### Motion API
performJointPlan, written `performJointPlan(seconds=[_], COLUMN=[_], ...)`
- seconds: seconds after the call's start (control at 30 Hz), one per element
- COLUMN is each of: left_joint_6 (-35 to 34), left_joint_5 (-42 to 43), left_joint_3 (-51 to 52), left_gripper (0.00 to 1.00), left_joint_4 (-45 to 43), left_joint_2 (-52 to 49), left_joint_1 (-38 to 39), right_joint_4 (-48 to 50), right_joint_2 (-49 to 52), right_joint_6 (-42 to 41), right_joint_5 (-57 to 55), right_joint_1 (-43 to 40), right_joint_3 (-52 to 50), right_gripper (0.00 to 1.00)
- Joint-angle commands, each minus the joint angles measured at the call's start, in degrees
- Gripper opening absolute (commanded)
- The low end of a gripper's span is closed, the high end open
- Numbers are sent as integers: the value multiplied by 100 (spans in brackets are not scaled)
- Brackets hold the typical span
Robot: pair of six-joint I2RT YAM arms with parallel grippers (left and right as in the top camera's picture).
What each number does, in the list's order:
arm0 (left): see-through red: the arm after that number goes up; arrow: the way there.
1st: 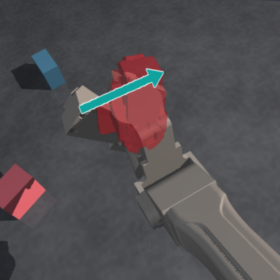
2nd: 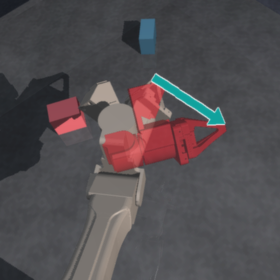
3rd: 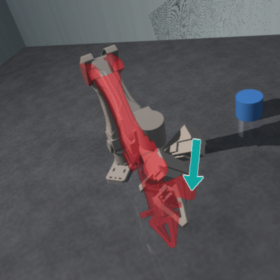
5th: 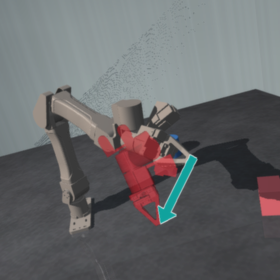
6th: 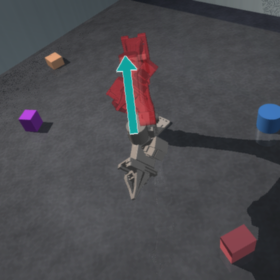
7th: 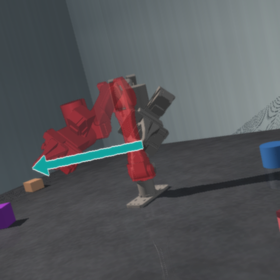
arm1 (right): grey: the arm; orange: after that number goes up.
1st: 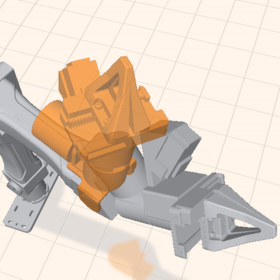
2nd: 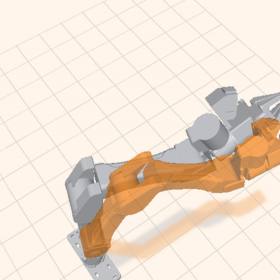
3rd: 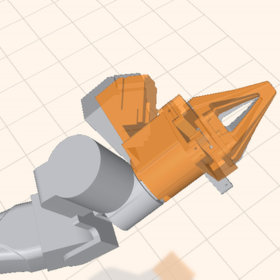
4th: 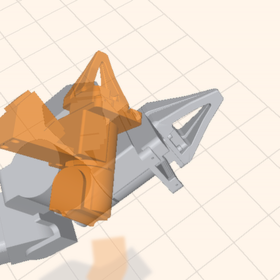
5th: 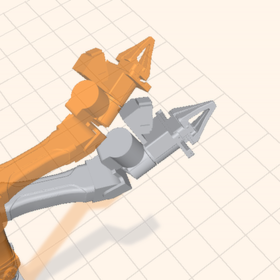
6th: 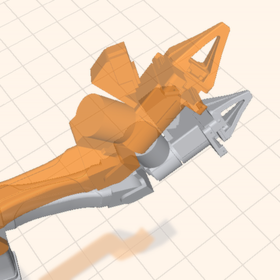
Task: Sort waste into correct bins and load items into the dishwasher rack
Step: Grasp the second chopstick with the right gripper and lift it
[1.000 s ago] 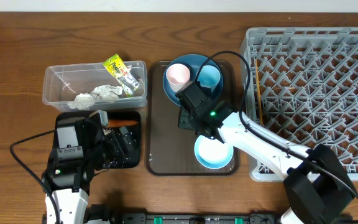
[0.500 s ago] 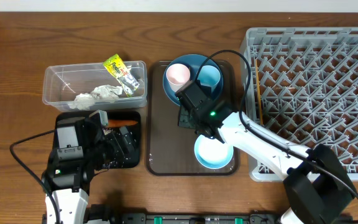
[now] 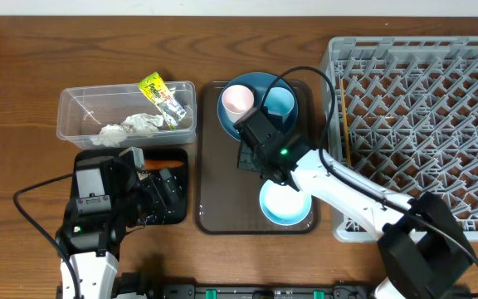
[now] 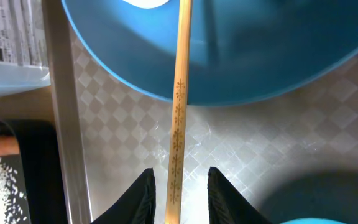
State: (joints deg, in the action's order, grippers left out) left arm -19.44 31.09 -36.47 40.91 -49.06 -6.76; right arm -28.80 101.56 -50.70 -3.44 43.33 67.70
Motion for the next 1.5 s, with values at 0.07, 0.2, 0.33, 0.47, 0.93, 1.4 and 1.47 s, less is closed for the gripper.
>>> performJointPlan(seconds=[0.07,0.2,0.33,0.47,0.93,1.4,1.47], left_joint_6=[57,57,57,57,57,57,57], left_joint_5=[-57,-57,-57,-57,-57,-57,-57], left_joint_3=[-90,-90,-90,-90,-90,-90,-90], left_gripper=[99,99,98,98,98,99,98], left_joint_4=[9,9,9,9,9,9,9], left_joint_2=[9,9,9,9,9,9,9], left_joint_1=[-28,-28,-28,-28,-28,-28,-28], right_joint_4=[35,74,74,74,76,240,232], right_joint_2=[297,297,295,291,240,208,208], right_joint_6=[-114,-109,-105,-57,529,754,754], right_joint_5=[-61,-61,-66,-63,-83,-129,-129], right_joint_1=[61,61,55,46,7,-15,-13], right_joint_3=[-44,-44,-42,-42,52,55,55], right_gripper=[28,24,22,21,19,11,10])
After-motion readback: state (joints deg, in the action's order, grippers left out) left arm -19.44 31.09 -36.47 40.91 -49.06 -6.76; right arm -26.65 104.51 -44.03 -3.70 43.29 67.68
